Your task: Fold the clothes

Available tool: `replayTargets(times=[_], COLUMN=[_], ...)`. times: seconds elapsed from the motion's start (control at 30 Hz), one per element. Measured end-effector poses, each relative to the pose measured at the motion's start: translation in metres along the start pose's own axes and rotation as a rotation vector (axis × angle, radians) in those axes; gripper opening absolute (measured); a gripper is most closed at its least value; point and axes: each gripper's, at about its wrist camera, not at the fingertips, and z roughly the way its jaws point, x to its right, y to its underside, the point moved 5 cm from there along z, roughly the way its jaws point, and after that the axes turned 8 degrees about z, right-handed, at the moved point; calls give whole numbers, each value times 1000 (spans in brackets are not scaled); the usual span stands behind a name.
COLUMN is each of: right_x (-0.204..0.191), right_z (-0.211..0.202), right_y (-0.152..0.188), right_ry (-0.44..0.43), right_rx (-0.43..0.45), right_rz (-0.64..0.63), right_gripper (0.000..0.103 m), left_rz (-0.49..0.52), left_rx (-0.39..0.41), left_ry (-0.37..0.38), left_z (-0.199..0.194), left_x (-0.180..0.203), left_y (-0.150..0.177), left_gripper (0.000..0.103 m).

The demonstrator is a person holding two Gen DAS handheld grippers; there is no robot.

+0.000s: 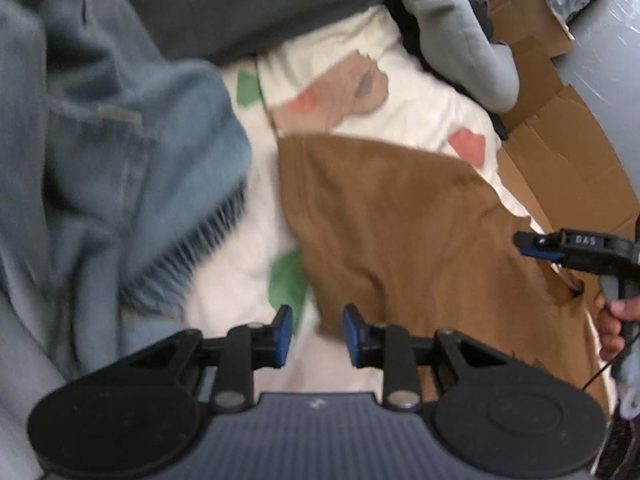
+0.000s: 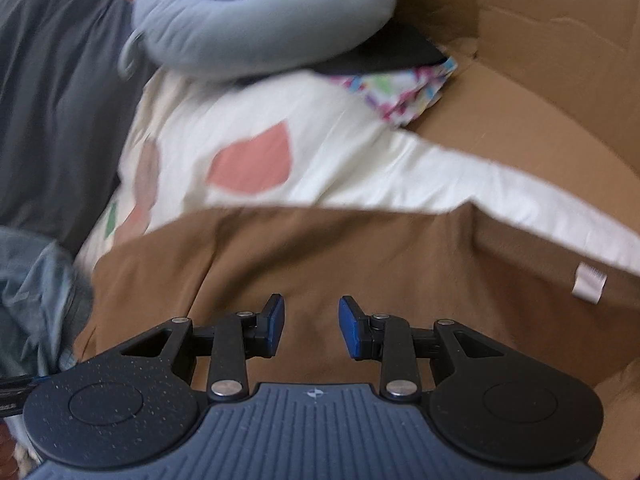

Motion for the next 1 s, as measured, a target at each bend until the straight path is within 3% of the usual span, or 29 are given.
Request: replayTargets(times=[0.27,0.37,0.5,0.6,0.7,0.87,1.0], right_x=[-3,-2,7,17,24,22,21], right_z=[3,3,8,9,11,16,16], right_y=[44,55,70,75,79,79,79], right_ry=[-26,-10,47,75,90,113,121], right_rx=[-76,-82,-112,-115,-108,-115,-120], right_rz=[-14,-21,-13,-4,3,-16,-12], right_gripper=[37,37,37,36,35,35,34], left_rz=[-200,-303,-456,-544,-581,-644,-617], left_rx=[17,32,82,132,196,296,290], left_ry=[86,109,203,259,269,335,325], left_z=[26,41,53,56,51,32,34], left_x=[4,-2,-11,-17,-22,-28,-27], left_y=[22,28,36,41,39,30,24], left_gripper=[45,51,54,53,40,35,25])
